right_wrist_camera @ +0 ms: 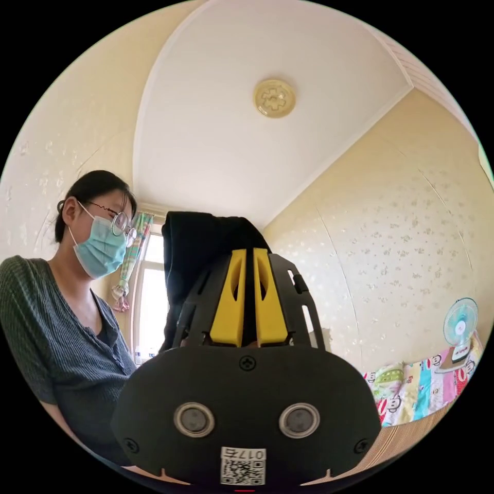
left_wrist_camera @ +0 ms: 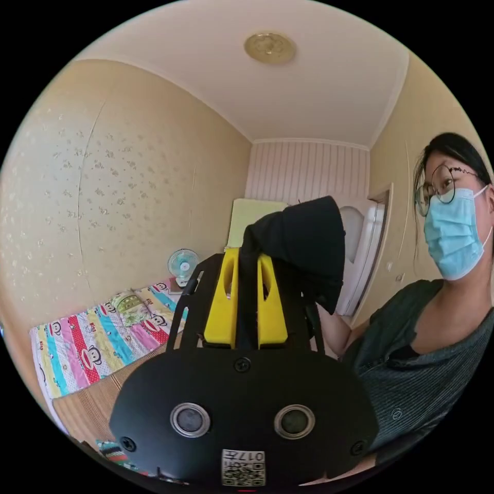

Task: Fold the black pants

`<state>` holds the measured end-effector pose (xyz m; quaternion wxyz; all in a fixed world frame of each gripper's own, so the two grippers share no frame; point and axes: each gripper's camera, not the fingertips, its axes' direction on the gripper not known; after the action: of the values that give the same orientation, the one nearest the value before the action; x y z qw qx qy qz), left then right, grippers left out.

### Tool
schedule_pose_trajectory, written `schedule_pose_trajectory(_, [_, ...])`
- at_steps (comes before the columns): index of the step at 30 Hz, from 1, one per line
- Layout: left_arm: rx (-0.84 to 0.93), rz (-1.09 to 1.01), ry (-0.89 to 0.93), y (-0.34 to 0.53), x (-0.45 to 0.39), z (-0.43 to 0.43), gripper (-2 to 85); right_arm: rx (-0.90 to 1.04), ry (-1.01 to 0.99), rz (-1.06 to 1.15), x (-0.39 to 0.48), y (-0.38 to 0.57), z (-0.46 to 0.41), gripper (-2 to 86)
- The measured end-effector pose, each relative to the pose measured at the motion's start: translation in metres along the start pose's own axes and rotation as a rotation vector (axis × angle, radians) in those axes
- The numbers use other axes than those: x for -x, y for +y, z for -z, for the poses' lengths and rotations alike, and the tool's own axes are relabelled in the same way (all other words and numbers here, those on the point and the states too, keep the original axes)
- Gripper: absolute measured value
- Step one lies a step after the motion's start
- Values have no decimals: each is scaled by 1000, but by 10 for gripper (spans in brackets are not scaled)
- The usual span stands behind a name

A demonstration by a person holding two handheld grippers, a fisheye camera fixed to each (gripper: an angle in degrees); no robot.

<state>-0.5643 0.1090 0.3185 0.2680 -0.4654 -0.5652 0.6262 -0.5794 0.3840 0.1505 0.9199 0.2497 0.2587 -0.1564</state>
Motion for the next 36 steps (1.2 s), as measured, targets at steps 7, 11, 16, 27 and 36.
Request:
schedule_pose_trajectory(7, [253,-330,-240,24,-71,-55,170,80,192,177,60,-40,-33,29])
schedule_pose_trajectory(11, [340,-491,-243,41,-101,-79,165,81,246,208,72,-65,-36,29])
schedule_pose_trajectory(16, [278,-576,-88,49,-122,-84,160,25,325,248,91,-90,-30,29])
schedule_pose_trajectory(27, [213,-649,8,35,-124,-96,125,78,425,203,94,-121,-38,31])
schedule_pose_trajectory(36, [-348,-13,116,12,36,10,47,272,620,231,71,-158,-46,27])
